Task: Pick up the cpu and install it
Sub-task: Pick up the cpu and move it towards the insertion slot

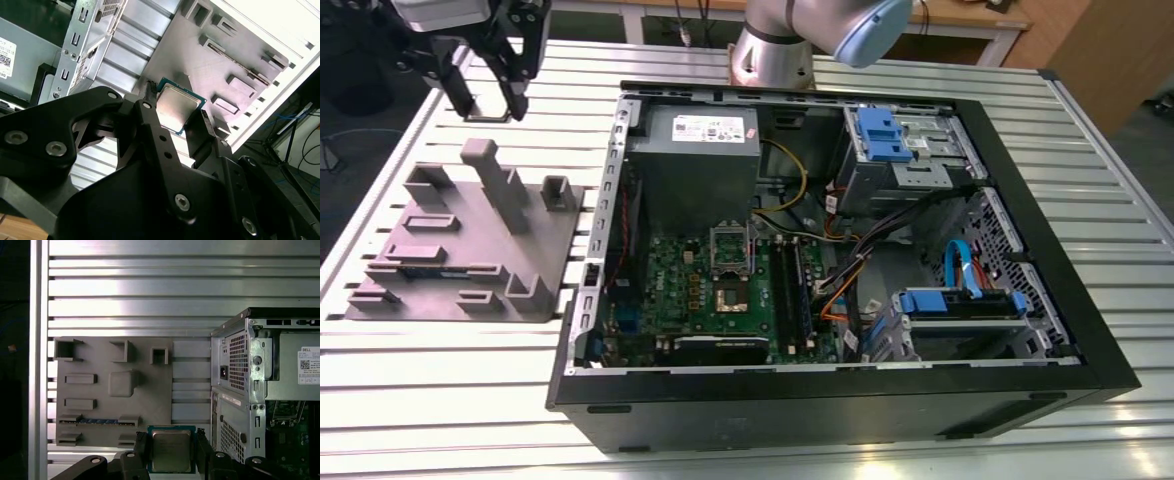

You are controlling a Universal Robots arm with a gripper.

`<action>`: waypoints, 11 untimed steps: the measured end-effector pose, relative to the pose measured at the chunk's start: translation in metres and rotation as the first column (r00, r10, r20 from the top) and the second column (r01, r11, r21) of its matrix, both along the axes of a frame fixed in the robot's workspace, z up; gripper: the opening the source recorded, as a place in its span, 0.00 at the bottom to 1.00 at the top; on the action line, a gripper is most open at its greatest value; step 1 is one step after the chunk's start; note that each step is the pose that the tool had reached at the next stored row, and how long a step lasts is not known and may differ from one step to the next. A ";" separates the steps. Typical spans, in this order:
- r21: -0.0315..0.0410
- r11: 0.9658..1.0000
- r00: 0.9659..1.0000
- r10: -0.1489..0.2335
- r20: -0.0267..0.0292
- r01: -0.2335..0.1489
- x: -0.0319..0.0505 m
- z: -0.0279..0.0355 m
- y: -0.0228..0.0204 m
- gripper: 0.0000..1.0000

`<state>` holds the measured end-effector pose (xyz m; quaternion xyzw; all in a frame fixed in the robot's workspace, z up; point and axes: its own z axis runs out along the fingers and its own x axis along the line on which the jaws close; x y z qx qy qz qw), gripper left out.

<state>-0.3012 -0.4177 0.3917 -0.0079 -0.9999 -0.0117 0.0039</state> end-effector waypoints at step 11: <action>0.000 1.000 1.000 0.000 0.000 0.000 0.0108 0.0000 0.0000 0.47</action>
